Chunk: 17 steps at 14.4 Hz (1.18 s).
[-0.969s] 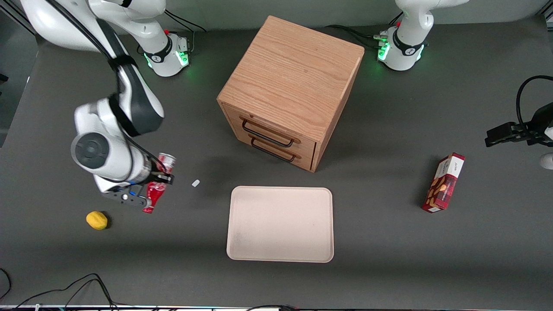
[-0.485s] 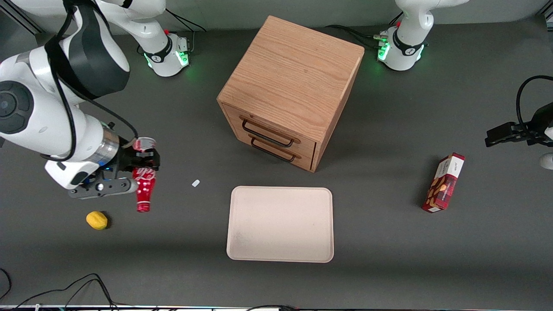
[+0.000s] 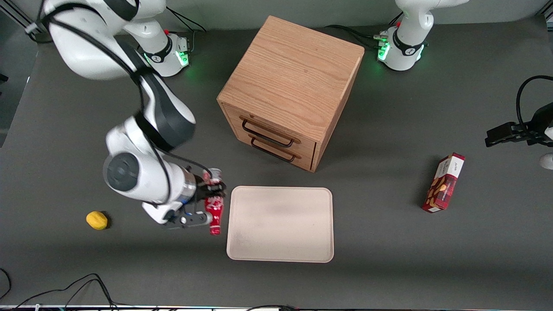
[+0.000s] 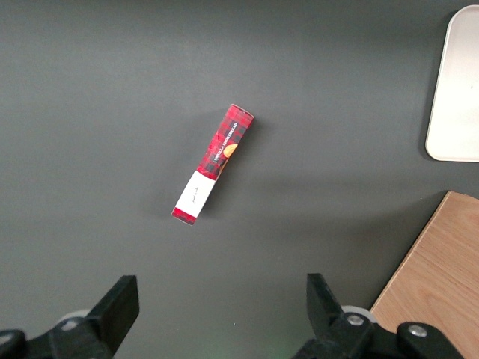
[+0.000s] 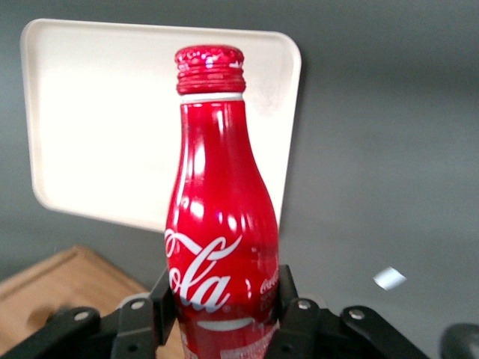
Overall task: Place coke bottle on tray
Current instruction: 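Lift the bottle upright and carry it toward the cream tray, then lower the bottle onto the tray's edge and open the right gripper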
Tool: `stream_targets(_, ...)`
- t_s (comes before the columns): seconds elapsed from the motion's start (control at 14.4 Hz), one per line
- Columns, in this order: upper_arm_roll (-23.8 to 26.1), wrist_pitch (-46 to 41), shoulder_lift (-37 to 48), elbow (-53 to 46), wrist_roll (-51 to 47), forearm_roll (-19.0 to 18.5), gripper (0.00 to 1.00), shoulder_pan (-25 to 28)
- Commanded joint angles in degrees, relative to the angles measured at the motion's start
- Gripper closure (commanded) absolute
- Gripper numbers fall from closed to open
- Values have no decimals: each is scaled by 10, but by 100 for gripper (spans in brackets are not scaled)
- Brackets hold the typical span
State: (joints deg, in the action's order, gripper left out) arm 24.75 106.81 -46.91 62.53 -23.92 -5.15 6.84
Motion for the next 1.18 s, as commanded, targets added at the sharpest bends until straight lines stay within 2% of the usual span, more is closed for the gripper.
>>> stream_targets(0.0, 7, 44, -76, -40, -41, 5, 100, 8)
stream_targets(0.28, -1, 106, -122, -26, -50, -2, 100, 19)
stream_targets(0.83, -15, 168, -161, -30, -71, -1, 100, 24)
stream_targets(1.11, -23, 170, -163, -30, -69, -1, 100, 27)
